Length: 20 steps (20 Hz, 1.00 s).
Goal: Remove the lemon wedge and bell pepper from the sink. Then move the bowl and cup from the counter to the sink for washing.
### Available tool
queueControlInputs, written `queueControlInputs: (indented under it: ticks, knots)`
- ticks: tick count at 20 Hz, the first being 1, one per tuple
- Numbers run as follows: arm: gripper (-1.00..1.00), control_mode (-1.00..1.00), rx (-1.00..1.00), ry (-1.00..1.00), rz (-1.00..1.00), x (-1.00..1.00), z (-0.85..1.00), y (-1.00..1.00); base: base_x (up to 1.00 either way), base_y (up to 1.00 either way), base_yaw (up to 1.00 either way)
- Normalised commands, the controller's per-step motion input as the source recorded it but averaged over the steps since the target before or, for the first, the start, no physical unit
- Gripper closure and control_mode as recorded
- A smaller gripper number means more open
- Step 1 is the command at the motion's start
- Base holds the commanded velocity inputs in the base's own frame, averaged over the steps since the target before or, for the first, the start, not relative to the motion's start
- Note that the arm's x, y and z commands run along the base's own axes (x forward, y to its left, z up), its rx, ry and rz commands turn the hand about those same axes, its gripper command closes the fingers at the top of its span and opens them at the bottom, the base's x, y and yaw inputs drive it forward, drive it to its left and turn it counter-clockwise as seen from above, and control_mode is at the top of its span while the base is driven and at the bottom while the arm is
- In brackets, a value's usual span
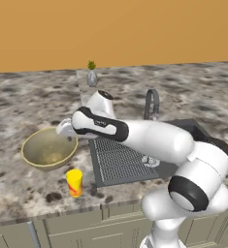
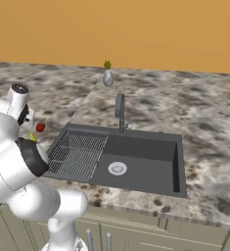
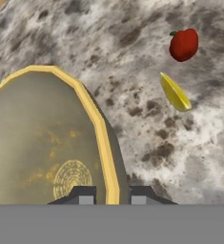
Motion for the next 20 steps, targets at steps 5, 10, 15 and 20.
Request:
queueControlInputs:
  ticks: [5,10,15,20]
  knots:
    - [1.0,-1.0,0.12,0.0,-0.04,-0.16,0.17,-0.38,0.0,0.0,0.0]
    - [1.0,-1.0,0.08,0.01,-0.07,-0.08,0.16,-0.41,0.0,0.0,0.0]
    - [1.0,-1.0,0.02,0.07,-0.11,-0.08,0.13,-0.36,0.0,0.0,0.0]
    - [1.0,-1.0,0.0,0.1,-0.11,-0.05,0.15,-0.32,0.0,0.0,0.0]
